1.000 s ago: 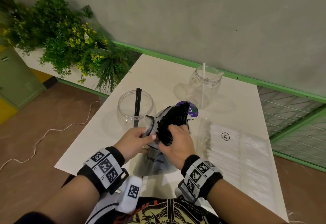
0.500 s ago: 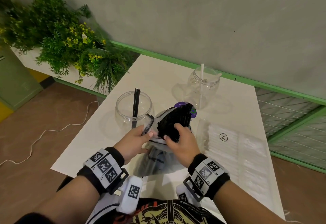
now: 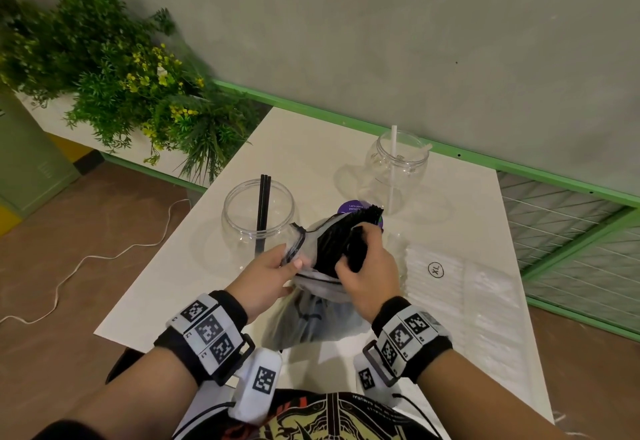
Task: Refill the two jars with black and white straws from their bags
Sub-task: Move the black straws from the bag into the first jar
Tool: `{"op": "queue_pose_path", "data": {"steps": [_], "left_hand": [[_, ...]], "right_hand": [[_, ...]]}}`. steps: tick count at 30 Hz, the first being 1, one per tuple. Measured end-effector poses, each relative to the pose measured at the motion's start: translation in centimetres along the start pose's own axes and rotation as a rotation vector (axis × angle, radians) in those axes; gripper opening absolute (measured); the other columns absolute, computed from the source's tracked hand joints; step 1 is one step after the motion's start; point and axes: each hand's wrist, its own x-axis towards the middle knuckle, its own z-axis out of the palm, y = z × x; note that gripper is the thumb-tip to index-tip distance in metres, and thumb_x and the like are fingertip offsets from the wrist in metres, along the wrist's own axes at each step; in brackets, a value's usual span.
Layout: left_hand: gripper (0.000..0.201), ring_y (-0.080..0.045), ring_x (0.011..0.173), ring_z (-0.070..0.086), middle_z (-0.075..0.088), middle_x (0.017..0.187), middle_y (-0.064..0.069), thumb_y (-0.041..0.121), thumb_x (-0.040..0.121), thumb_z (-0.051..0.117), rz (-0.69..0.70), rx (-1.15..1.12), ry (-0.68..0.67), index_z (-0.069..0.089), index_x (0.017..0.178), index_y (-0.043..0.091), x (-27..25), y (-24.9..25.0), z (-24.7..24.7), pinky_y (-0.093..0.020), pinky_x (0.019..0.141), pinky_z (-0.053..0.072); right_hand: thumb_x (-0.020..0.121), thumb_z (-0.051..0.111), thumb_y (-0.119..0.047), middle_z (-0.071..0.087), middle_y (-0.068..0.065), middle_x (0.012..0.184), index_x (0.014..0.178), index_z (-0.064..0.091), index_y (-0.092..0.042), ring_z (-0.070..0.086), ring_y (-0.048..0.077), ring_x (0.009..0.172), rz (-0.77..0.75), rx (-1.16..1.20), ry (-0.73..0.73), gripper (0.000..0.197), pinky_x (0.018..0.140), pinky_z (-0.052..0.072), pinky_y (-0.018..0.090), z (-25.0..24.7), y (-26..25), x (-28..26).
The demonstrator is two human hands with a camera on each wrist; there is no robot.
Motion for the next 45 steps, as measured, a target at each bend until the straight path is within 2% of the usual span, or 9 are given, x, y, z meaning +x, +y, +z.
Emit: {"op": "queue_pose_path", "data": {"steps": [9,13,18,22,26,30,33,37,45], "left_hand": [[0.017,-0.02,0.103,0.062,0.066,0.112,-0.012,0.015,0.099,0.048,0.022,0.026,0.019,0.06,0.106,0.006,0.5,-0.2,-0.7,-0.03,0.084,0.053],[0.016,-0.02,0.102,0.064,0.067,0.111,-0.011,0.014,0.099,0.047,0.025,0.019,-0.007,0.062,0.103,0.01,0.4,-0.4,-0.8,-0.037,0.092,0.051],[0.02,-0.022,0.109,0.062,0.067,0.116,-0.01,0.014,0.101,0.043,0.021,0.018,-0.013,0.063,0.102,0.013,0.4,-0.4,-0.9,-0.032,0.089,0.051],[0.019,-0.02,0.108,0.062,0.066,0.116,-0.009,0.014,0.101,0.043,0.026,0.019,-0.019,0.062,0.098,0.014,0.3,-0.2,-0.6,-0.026,0.082,0.05],[0.019,-0.019,0.105,0.062,0.068,0.113,-0.006,0.015,0.101,0.043,0.032,0.013,-0.02,0.062,0.099,0.015,0.3,-0.2,-0.4,-0.027,0.083,0.049],[0.019,-0.017,0.098,0.064,0.068,0.109,-0.009,0.012,0.1,0.043,0.027,-0.009,-0.01,0.063,0.098,0.012,0.3,-0.3,-0.6,-0.025,0.078,0.05],[0.017,-0.016,0.09,0.065,0.068,0.098,-0.007,0.007,0.099,0.045,0.005,-0.044,-0.035,0.061,0.094,0.009,0.3,0.1,-0.7,-0.025,0.074,0.053],[0.014,-0.019,0.089,0.06,0.066,0.092,-0.006,-0.003,0.095,0.046,-0.031,0.001,-0.123,0.055,0.099,0.006,0.3,0.9,0.0,-0.031,0.076,0.051],[0.017,-0.018,0.069,0.061,0.064,0.07,-0.005,0.006,0.07,0.065,-0.042,-0.249,-0.126,0.059,0.085,0.01,-0.1,2.2,1.1,-0.037,0.077,0.051]], "right_hand": [[0.079,0.066,-0.018,0.048,-0.002,0.112,0.126,0.048,-0.014,0.039,0.013,0.103,-0.081,-0.118,0.35,0.05,0.093,0.039,0.036,-2.4,1.6,1.7],[0.081,0.067,-0.02,0.038,0.002,0.138,0.136,0.046,-0.017,0.036,0.018,0.116,-0.042,-0.187,0.203,0.058,0.102,0.037,0.043,-2.4,3.2,1.5],[0.084,0.053,-0.044,0.026,-0.013,0.143,0.137,0.04,-0.037,0.022,-0.009,0.126,-0.072,-0.026,0.211,0.055,0.109,0.027,0.032,-3.1,3.4,0.3],[0.077,0.063,-0.042,0.024,-0.003,0.149,0.139,0.039,-0.033,0.025,0.021,0.135,-0.238,-0.392,0.076,0.068,0.108,0.028,0.046,-3.1,1.8,1.2],[0.076,0.071,-0.043,0.017,0.002,0.154,0.143,0.032,-0.033,0.017,0.028,0.14,-0.115,-0.515,0.035,0.077,0.109,0.028,0.053,-2.3,1.7,2.5],[0.078,0.071,-0.052,0.009,-0.001,0.158,0.151,0.011,-0.029,0.013,0.02,0.144,0.101,-0.05,0.115,0.098,0.115,0.02,0.042,-2.6,3.6,1.4],[0.046,0.073,-0.08,0.013,-0.005,0.158,0.15,-0.001,-0.036,0.021,0.019,0.144,0.482,0.389,0.019,0.135,0.114,0.026,0.049,-2.3,5.1,0.3],[0.045,0.09,-0.051,0.054,-0.001,0.136,0.137,0.038,-0.029,0.056,0.023,0.119,0.668,0.62,-0.27,0.108,0.094,0.049,0.053,-1.0,5.9,0.0],[0.059,0.091,-0.019,0.066,0.004,0.12,0.127,0.053,-0.01,0.062,0.016,0.114,0.187,0.532,-0.105,0.078,0.095,0.052,0.032,-3.1,4.7,0.2]]}}
